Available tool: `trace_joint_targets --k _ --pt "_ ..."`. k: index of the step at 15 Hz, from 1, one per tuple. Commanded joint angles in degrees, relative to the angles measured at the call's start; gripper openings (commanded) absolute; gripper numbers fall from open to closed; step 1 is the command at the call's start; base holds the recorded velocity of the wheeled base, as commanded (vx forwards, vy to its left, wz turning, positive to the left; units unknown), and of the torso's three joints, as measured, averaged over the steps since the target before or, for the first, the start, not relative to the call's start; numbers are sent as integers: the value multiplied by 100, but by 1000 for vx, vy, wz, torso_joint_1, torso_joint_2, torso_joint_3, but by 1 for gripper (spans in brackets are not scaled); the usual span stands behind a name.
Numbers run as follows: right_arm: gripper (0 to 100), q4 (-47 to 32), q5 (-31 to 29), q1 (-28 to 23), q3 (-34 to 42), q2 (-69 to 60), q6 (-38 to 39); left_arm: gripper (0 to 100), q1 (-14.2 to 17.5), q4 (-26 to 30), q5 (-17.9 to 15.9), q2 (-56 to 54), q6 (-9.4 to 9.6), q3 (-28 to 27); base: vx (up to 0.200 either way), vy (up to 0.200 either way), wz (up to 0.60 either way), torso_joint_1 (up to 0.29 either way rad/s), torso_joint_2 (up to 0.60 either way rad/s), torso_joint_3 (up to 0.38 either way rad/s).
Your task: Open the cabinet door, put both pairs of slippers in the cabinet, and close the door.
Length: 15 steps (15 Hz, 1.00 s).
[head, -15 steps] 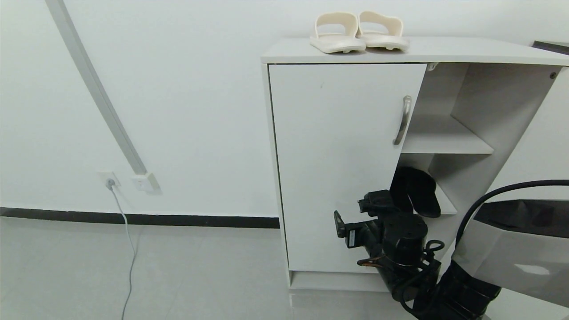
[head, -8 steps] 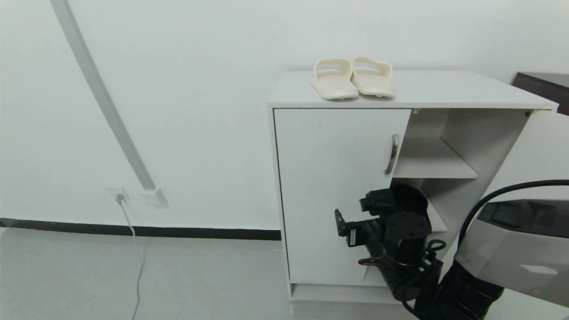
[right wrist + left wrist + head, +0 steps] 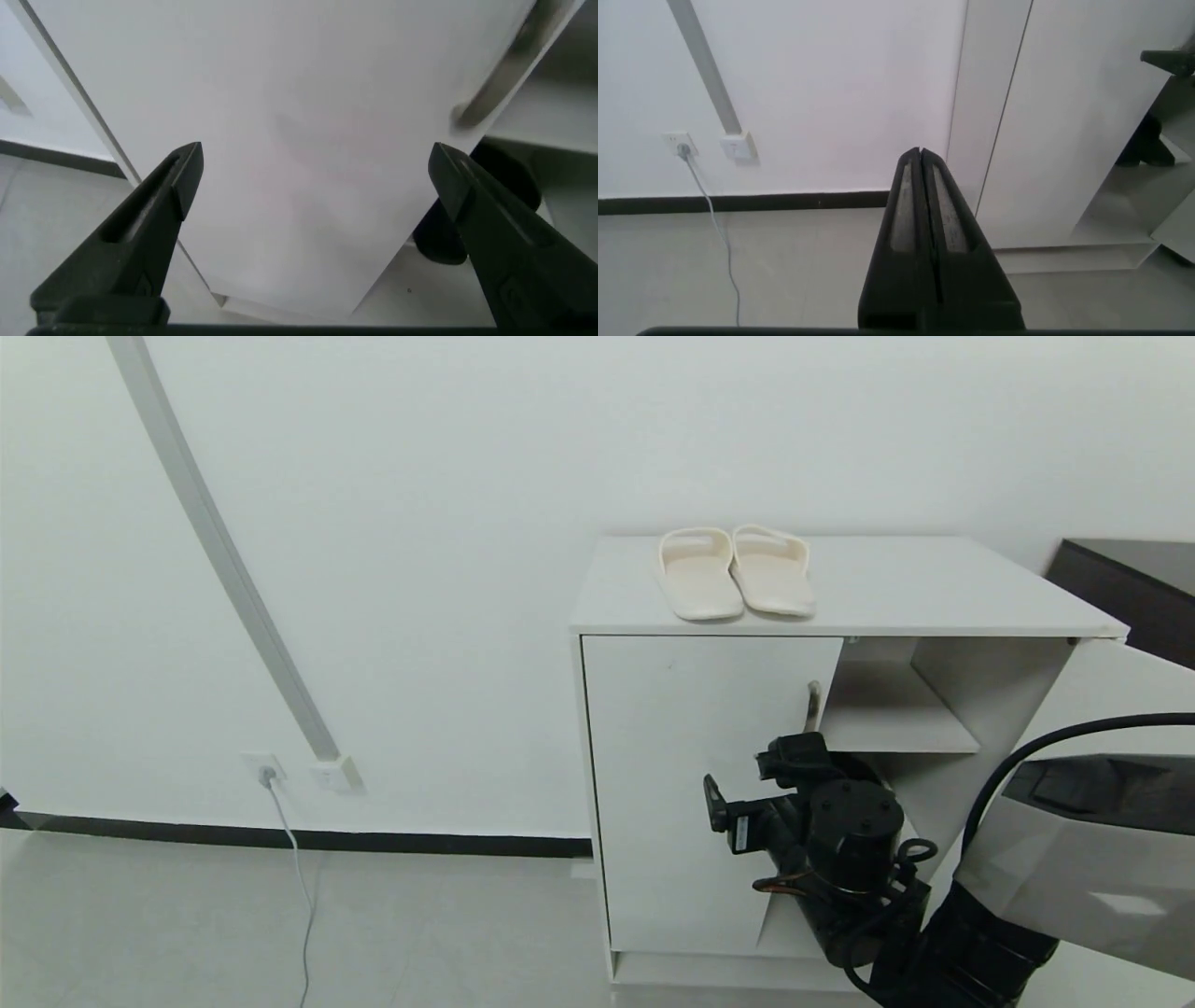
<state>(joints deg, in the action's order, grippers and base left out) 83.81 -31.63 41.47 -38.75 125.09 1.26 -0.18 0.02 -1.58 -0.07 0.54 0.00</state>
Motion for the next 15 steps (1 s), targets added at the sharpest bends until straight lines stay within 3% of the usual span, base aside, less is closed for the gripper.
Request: trace_joint_targets --k 1,15 --pt "100 13 -1 -8 -1 -2 -11 0 9 -2 0 7 -1 0 0 0 0 178 -491 -315" --pt "100 13 -1 -8 17 -28 -11 0 1 -2 0 7 -1 0 0 0 0 227 -551 -322"
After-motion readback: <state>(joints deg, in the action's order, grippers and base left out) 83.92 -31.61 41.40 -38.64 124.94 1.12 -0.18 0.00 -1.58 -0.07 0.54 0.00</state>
